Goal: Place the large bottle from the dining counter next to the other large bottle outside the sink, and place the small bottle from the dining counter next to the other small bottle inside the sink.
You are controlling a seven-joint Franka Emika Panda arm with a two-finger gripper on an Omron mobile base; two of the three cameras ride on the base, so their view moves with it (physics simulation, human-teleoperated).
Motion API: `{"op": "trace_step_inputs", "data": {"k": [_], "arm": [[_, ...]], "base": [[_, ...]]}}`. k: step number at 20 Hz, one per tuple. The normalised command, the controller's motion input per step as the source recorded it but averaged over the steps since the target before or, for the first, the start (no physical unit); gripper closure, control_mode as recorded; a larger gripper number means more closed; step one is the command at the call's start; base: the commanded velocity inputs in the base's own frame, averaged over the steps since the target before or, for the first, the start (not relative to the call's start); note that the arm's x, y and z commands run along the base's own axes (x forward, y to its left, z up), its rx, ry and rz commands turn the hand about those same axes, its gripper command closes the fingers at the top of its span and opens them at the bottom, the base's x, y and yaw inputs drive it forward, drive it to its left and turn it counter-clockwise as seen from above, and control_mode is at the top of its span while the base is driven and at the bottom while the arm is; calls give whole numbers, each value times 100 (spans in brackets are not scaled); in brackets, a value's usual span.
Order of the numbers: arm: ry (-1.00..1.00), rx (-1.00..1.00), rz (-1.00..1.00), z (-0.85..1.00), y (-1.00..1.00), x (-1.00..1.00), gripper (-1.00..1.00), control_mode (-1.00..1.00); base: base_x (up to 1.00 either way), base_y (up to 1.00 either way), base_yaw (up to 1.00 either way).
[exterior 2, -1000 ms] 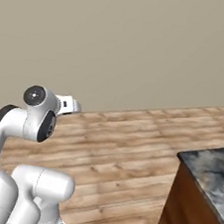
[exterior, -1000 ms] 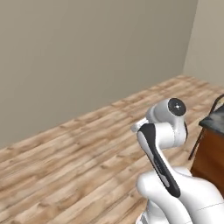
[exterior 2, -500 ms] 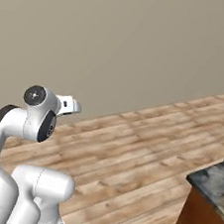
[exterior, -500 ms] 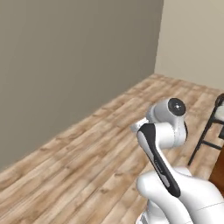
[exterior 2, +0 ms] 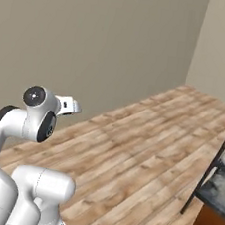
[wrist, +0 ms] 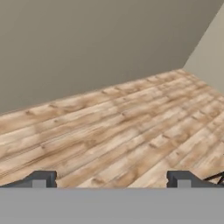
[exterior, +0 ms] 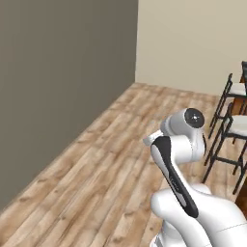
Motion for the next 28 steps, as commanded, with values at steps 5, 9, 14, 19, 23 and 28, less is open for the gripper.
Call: {"op": "trace_step_inputs", "data": {"k": [5, 9, 14, 19, 23, 28], "arm": [[0, 0, 0, 0, 0, 0, -100, 100], [0, 0, 0, 0, 0, 0, -100, 100], [0, 0, 0, 0, 0, 0, -100, 100], [0, 0, 0, 0, 0, 0, -100, 100], [0, 0, 0, 0, 0, 0, -100, 100], [0, 0, 0, 0, 0, 0, -100, 100]], "base": [[72, 27, -48], [78, 27, -50], [74, 30, -50], [76, 36, -48], [81, 40, -47], [70, 42, -48]]}}
